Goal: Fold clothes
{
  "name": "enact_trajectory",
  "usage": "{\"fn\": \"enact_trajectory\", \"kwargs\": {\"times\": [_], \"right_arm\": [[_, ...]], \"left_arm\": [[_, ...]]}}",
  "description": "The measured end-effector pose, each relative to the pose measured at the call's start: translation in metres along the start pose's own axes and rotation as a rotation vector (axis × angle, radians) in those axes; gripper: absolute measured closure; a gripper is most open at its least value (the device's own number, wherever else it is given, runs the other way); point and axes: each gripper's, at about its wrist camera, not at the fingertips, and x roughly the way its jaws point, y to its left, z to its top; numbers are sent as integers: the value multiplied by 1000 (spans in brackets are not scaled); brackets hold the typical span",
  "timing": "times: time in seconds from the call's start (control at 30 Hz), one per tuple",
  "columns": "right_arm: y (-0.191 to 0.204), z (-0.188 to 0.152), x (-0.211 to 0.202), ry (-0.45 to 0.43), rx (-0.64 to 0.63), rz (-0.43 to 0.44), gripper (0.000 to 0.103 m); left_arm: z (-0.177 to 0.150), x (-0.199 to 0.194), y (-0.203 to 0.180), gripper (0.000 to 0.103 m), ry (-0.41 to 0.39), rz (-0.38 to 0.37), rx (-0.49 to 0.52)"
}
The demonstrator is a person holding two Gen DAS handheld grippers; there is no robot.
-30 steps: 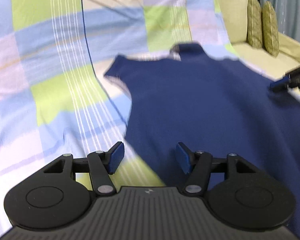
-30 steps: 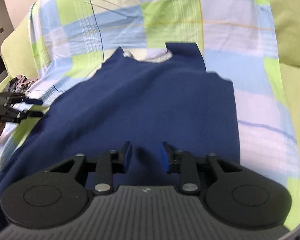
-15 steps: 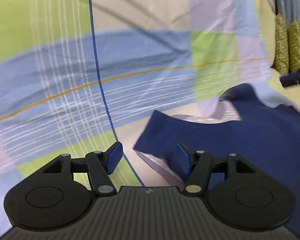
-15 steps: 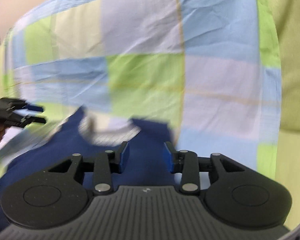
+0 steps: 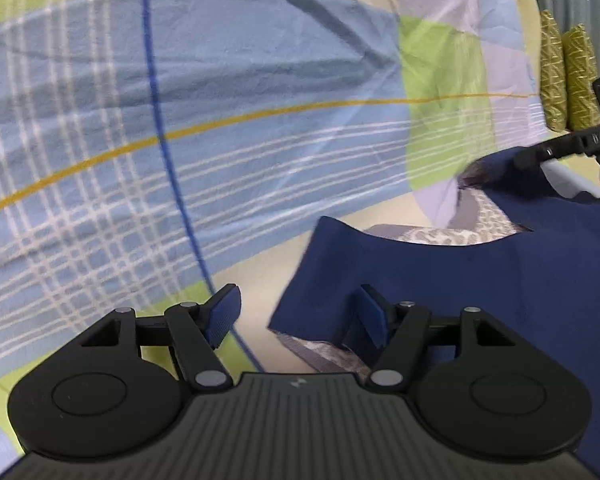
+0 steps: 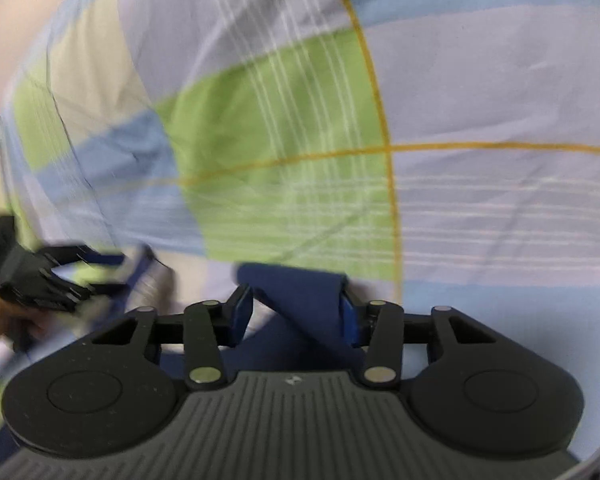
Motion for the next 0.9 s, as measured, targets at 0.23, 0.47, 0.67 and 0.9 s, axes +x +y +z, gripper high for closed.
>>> {"fn": "enact_trajectory", "kwargs": {"times": [0.23, 0.47, 0.67, 0.9], "right_arm": [[12, 2, -4, -6, -16, -24, 100], [49, 11, -68, -156, -102, 20, 101], [77, -22, -150, -183, -118, 118, 101], [82, -106, -230, -118, -32, 115, 101]], "left_arm": [[12, 4, -15, 95, 12, -15, 24], [19, -73, -56, 95, -118, -6, 142], [-30, -170, -119, 95, -158, -71, 204], [-106, -220, -193, 94, -68, -160, 168]]}}
